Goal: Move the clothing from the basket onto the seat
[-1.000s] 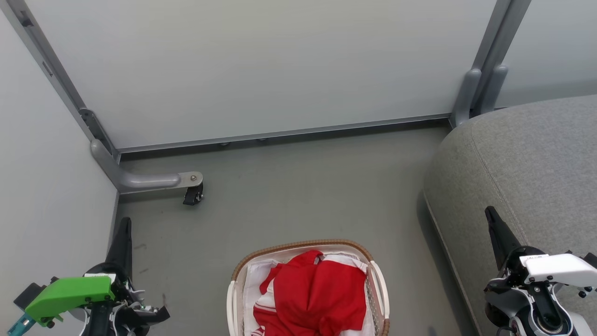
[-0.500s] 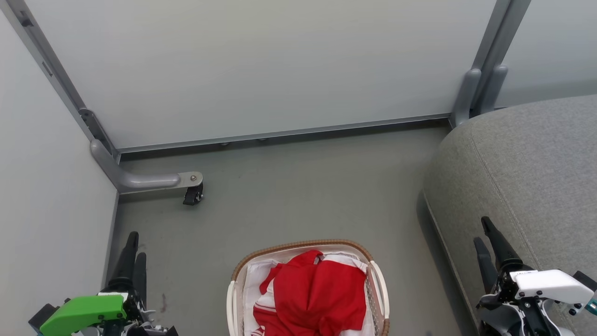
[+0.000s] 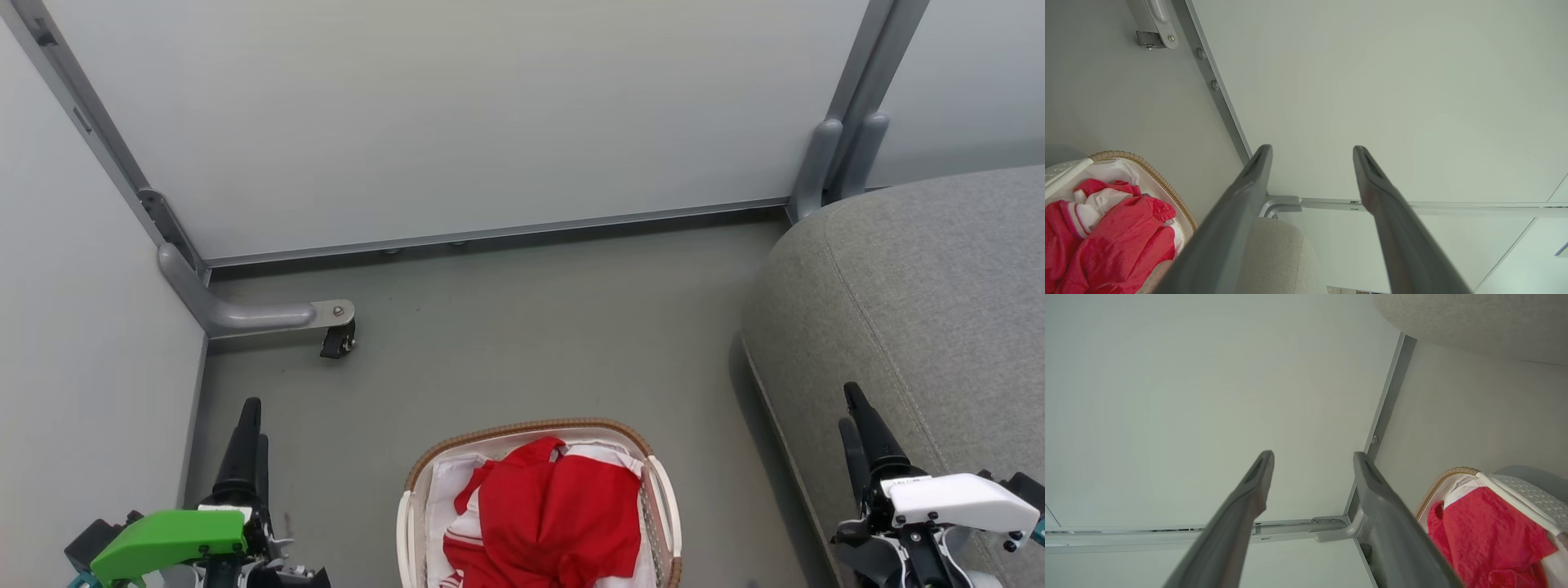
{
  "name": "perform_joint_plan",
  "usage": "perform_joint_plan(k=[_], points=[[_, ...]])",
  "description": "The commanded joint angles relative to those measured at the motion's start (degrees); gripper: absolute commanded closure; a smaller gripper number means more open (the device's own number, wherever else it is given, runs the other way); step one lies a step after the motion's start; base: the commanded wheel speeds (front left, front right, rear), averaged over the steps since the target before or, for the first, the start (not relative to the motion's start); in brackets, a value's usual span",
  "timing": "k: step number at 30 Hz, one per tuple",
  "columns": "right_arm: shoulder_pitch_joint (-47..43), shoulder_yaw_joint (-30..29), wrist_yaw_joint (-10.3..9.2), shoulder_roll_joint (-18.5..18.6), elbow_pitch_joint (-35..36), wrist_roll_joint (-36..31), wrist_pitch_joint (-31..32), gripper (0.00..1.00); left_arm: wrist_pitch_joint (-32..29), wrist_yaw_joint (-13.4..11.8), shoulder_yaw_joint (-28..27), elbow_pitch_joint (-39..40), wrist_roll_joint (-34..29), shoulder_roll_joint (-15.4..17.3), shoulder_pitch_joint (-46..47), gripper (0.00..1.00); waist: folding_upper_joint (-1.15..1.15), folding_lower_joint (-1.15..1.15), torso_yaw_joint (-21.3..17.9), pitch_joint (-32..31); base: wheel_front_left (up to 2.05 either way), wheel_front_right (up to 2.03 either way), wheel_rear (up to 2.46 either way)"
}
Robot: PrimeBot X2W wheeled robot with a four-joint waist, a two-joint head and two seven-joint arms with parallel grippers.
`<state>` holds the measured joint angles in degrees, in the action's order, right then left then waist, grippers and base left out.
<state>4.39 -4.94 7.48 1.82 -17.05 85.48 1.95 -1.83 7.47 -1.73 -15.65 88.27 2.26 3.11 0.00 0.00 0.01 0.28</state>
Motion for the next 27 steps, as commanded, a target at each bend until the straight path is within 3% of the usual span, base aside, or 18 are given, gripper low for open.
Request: perform_joint_plan(k=[1,27], points=[[0.4,-0.2,0.01,0.5,1.3,-2.8,-0.8,0.00,0.7,0.0,0.4,1.2,-1.7,0.3,0.3,0.00,0.00,0.00,0.0,0.0,0.00,0.00,0.00],[-0.9,-0.1,0.01,0.8,7.4,-33.7,-6.3,0.00,6.2,-0.1,4.0,5.5,-29.6,0.4,0.0,0.00,0.00,0.00,0.3,0.2,0.00,0.00,0.00]])
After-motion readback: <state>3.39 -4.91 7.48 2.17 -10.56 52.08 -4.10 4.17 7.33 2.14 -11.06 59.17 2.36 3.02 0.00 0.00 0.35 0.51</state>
